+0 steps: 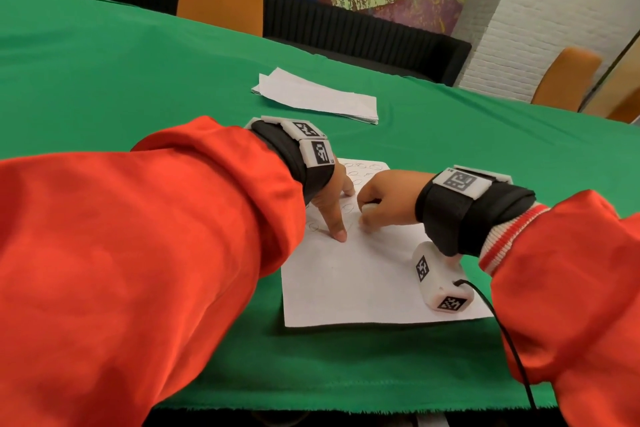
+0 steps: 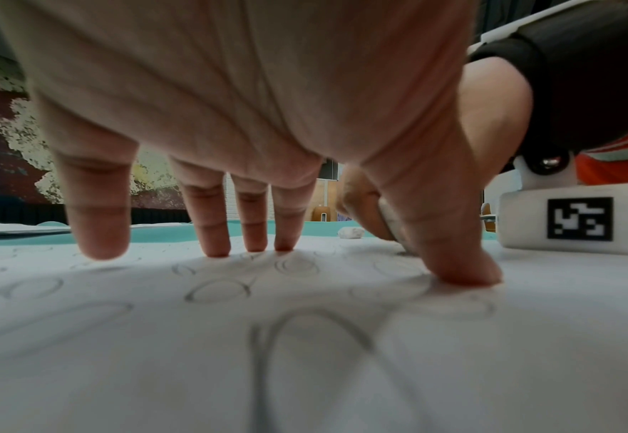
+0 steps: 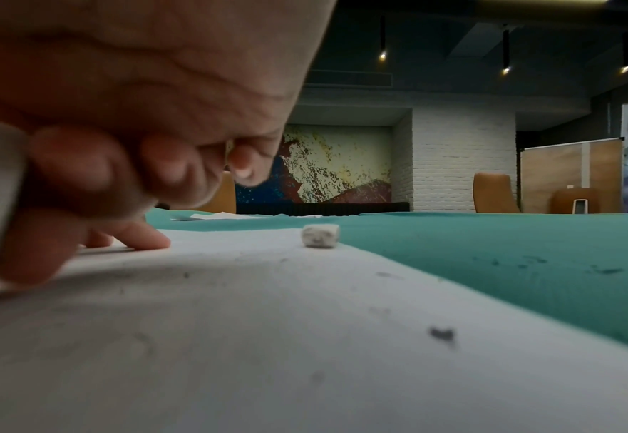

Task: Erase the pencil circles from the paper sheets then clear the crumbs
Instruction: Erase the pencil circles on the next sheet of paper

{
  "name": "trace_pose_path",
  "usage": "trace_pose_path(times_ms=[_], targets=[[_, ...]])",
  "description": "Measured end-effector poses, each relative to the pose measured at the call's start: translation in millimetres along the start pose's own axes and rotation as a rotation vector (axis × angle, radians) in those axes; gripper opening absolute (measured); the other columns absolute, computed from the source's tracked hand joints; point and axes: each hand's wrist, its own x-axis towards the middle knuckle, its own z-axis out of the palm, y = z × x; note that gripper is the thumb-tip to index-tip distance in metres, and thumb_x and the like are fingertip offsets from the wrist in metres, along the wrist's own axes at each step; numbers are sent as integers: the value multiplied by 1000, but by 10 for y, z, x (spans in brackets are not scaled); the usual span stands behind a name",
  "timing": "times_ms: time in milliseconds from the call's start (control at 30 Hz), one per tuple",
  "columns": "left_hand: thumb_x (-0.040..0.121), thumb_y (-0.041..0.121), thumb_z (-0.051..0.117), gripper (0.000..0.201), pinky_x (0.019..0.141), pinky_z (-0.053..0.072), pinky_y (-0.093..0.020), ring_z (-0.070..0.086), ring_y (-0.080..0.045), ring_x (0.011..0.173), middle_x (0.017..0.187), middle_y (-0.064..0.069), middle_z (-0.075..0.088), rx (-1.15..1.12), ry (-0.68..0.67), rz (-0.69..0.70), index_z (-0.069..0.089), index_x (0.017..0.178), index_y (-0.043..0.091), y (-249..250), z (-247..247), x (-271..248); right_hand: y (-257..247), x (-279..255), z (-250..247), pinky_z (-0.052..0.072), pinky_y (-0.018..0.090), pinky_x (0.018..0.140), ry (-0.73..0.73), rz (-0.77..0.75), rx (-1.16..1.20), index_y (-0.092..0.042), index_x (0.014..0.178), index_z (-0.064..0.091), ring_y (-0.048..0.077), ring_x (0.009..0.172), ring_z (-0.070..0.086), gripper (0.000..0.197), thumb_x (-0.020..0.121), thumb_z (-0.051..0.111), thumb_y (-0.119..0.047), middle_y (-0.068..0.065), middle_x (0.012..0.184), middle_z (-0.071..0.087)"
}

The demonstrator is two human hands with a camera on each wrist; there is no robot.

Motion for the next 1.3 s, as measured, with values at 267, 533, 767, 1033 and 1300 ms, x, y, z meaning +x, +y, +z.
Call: trace_pose_path(times_ms=[267, 533, 767, 1033, 1300], targets=[[79, 61, 62, 89, 101, 32, -31, 35, -25, 134, 148, -2, 34, -12, -3, 3, 23, 149, 24, -9, 2, 2, -15, -23, -11, 31, 24, 52, -25, -16, 12, -20, 57, 45, 10, 55, 37, 30, 84, 57, -26, -6, 58, 43], [78, 61, 62, 92, 104, 31, -33, 33, -24, 136, 150, -2, 32, -9, -7, -5, 20, 151, 24, -7, 0, 4, 11, -1, 9, 30, 23, 51, 25, 73, -26, -18, 57, 44, 12, 54, 38, 29, 82, 57, -24, -5, 58, 43], [79, 61, 61, 92, 104, 31, -32, 33, -24, 136, 151, -3, 31, -8, -5, -5, 19, 151, 23, -4, 0, 6, -15, -3, -10, 29, 22, 50, 43, 115, -74, -18, 57, 45, 12, 55, 39, 28, 83, 55, -25, -5, 59, 44], [79, 61, 61, 91, 105, 31, -34, 32, -25, 136, 151, -4, 30, 9, -6, 0, 20, 151, 23, 1, -3, -5, 9, 6, -1, 28, 22, 51, 47, 108, -87, -21, 61, 44, 14, 64, 43, 31, 90, 51, -31, -7, 64, 43], [79, 62, 61, 90, 103, 31, -33, 33, -25, 136, 150, -3, 31, 25, 2, -2, 20, 150, 24, 10, 0, -2, 9, 37, 24, 34, 25, 65, 1, 47, -83, -23, 65, 43, 18, 78, 46, 29, 92, 47, -34, -8, 70, 46]])
